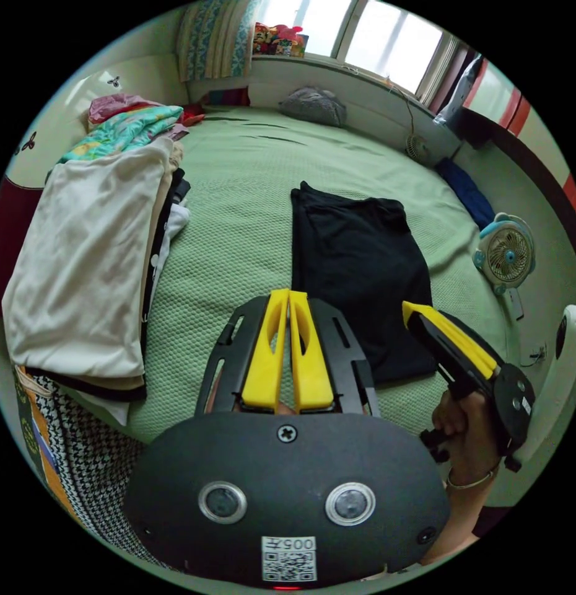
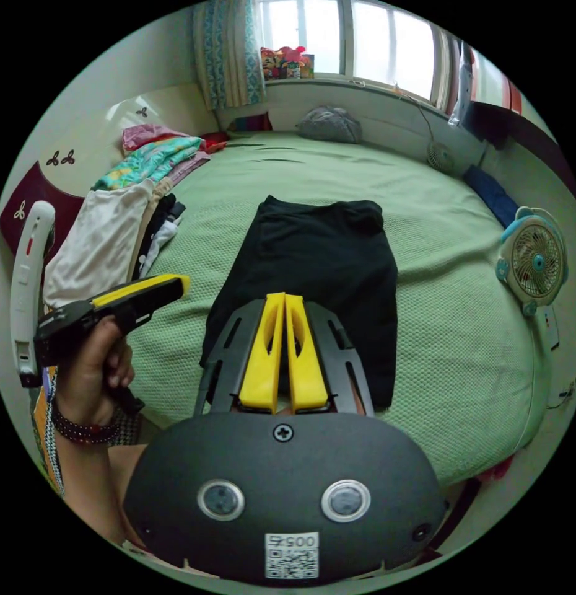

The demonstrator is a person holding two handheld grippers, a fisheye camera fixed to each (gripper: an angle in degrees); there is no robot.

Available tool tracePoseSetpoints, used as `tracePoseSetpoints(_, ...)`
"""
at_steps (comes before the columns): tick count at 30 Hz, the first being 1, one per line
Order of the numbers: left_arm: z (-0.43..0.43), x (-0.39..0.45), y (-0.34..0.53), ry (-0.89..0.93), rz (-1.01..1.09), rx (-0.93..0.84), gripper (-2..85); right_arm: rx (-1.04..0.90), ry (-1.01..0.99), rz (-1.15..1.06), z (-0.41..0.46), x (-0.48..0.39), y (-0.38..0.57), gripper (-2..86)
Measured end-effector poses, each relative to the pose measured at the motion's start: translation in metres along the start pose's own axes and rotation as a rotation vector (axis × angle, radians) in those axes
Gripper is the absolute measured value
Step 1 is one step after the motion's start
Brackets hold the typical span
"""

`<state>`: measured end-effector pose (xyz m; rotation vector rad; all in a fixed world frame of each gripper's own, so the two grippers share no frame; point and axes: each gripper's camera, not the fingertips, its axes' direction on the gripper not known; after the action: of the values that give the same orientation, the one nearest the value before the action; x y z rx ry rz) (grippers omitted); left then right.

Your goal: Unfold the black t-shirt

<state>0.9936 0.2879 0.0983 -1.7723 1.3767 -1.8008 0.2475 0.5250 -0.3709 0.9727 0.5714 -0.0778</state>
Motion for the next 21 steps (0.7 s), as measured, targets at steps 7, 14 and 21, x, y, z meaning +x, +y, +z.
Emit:
tracePoseSetpoints(7,-0.010,-0.015,0.001,-0.008,0.013,-0.004,-0.5,-0.035,-0.019,-0.035,0.021,-0.013,-0.005,-1.1)
tracePoseSetpoints(14,-0.021,-0.041,-0.003,0.035,-0.027,-0.008,-0.5,0.000,-0.093,-0.085,0.031,-0.026,-0.017,-0.7)
tracePoseSetpoints(21,-0.032,-0.057,-0.007,0.107,-0.021,-0.007,-0.7,-0.095,-0.290,-0.071,0.053,-0.029,-0.032,6.9)
